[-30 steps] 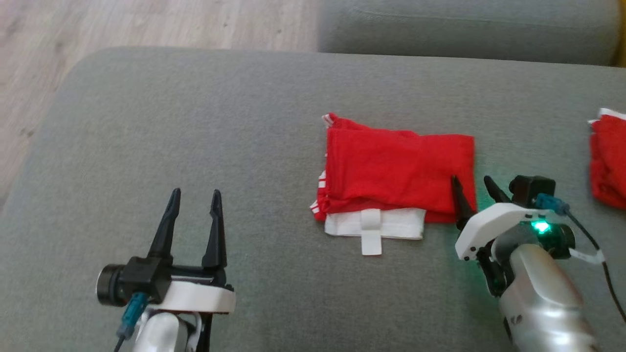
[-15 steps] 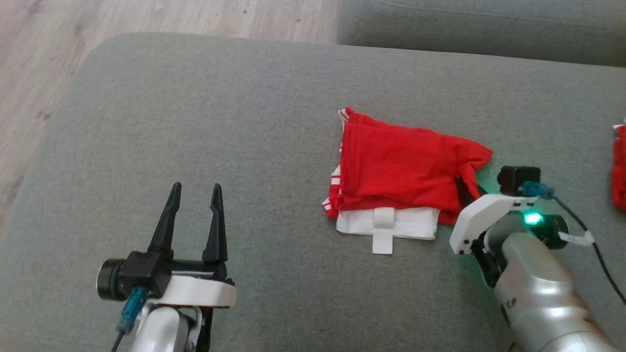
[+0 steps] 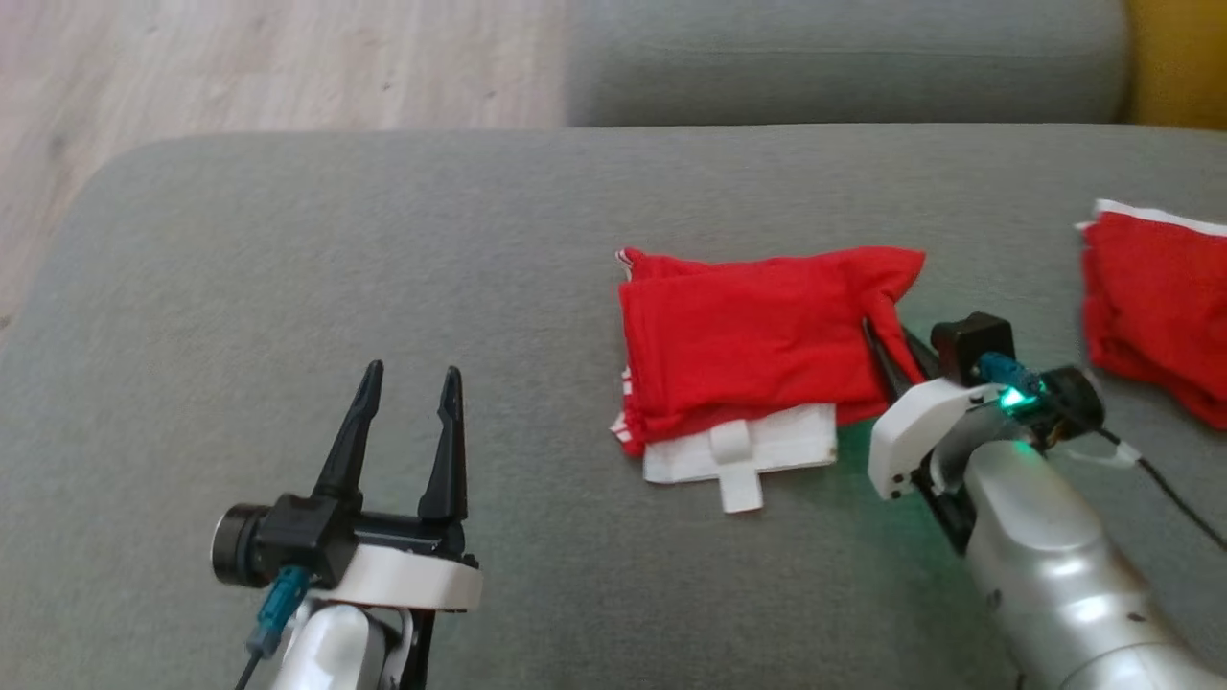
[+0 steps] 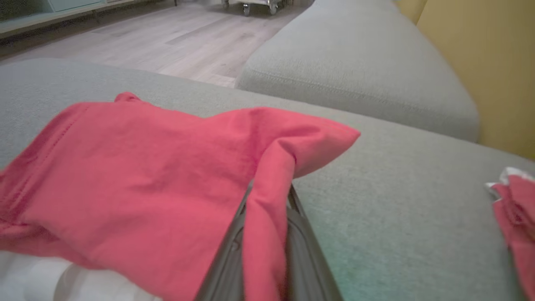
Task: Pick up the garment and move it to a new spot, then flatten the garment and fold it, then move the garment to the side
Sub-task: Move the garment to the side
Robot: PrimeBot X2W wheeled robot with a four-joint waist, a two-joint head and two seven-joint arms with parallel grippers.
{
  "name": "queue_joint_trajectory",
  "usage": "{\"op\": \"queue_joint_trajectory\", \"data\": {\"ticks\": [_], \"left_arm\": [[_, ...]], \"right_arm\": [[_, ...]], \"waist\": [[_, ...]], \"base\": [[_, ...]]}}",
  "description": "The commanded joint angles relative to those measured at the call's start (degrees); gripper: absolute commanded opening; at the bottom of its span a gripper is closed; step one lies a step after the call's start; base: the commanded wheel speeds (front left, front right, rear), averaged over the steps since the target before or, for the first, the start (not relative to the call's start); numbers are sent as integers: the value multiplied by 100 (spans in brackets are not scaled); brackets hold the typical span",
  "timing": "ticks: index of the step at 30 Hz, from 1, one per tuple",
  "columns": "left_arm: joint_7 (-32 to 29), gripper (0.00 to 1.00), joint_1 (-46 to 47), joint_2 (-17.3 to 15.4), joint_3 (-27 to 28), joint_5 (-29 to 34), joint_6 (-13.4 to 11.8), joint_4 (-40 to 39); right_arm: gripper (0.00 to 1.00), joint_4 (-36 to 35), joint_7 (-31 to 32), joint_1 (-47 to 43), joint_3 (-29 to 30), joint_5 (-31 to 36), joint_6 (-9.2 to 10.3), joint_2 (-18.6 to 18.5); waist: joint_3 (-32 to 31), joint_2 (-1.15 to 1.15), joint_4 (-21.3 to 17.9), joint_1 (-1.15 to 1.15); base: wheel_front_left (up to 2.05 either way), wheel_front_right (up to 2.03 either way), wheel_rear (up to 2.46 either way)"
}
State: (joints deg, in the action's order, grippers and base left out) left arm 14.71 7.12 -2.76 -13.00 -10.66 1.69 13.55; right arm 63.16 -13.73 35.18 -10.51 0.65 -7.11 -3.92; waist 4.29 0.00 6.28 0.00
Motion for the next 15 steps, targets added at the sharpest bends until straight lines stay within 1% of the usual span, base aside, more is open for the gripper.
{"op": "queue_joint_trajectory", "data": {"ticks": [1, 4, 7, 8, 11, 15], "left_arm": [[29, 100, 180, -11, 132, -48, -43, -230], [29, 100, 183, -11, 115, -84, -86, -321], [29, 100, 224, -11, 139, -117, -137, -430], [29, 100, 284, -11, 124, -126, -142, -471], [29, 100, 431, -11, 89, -142, -142, -544], [29, 100, 639, -11, 41, -134, -138, -616]], "right_arm": [[0, -252, -104, 197, -210, 25, -37, -97], [0, -424, -106, 214, -558, -10, -37, -380], [0, -615, -24, 362, -941, -134, -37, -818], [0, -751, 72, 493, -1157, -249, -37, -1163], [0, -980, 206, 728, -1304, -549, -37, -1700], [0, -1130, 447, 1012, -1417, -756, -37, -2429]], "waist": [[-121, 0, -227, 0], [-115, 0, -449, 0], [6, 0, -670, 0], [128, 0, -778, 0], [367, 0, -881, 0], [734, 0, -939, 0]], "base": [[0, 0, 0], [0, 0, 0], [0, 0, 0], [0, 0, 0], [0, 0, 0], [0, 0, 0]]}}
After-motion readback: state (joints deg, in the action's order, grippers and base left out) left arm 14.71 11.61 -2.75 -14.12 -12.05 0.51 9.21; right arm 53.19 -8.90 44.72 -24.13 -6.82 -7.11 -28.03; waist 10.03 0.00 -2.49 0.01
